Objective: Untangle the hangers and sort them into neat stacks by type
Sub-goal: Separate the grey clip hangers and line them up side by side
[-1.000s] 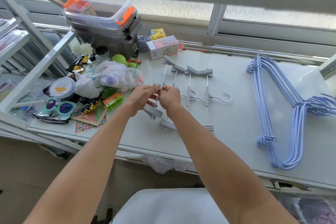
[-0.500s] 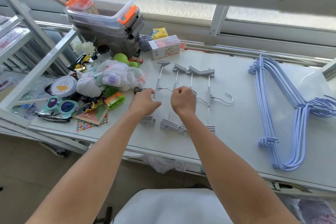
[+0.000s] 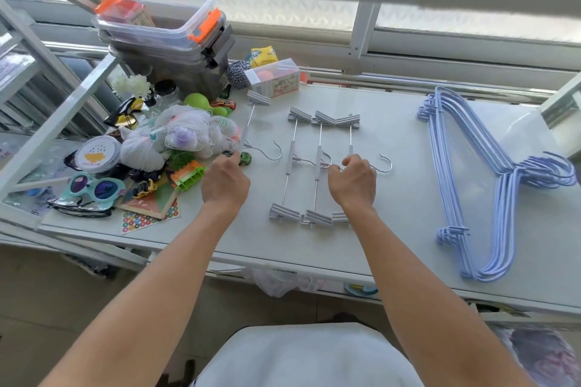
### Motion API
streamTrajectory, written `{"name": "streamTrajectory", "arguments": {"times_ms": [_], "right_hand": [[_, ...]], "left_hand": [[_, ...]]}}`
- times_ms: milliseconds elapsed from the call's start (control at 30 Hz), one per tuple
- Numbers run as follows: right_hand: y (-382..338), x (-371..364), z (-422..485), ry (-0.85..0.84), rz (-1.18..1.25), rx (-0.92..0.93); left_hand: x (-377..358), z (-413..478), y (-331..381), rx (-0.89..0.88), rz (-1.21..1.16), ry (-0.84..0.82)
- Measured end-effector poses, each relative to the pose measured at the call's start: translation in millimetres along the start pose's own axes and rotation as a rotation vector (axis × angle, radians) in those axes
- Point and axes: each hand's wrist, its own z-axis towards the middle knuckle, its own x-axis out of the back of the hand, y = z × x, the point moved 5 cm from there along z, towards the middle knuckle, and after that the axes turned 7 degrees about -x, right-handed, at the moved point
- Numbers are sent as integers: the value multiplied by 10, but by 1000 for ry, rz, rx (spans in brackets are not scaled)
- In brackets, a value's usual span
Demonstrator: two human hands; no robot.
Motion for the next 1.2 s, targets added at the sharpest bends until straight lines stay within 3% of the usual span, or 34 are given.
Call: {"name": "streamTrajectory", "arguments": {"times_ms": [133,300,567,733,900,1067,1200], "right_hand": [[15,8,-2,24,-20,20],[46,-15,17,43,-95,68],[121,32,96,30,-14,-14],[205,89,162,-11,31,-37],[245,134,183,-5,82,-60],[265,160,171,2,131,-98],[266,165,169,-37,151,-115]], "left_hand": [[-111,-55,94,-24,-39,-95],[-195,-134,353,-63,-56,-94],[-310,-117,378,-33,28,-204],[-329,-15,288,49,-122,-260],[-239,-34,290,110,-276,-182],[-211,-70,301,127,-280,-157],[-148,-86,385,13,-178,-34]]}}
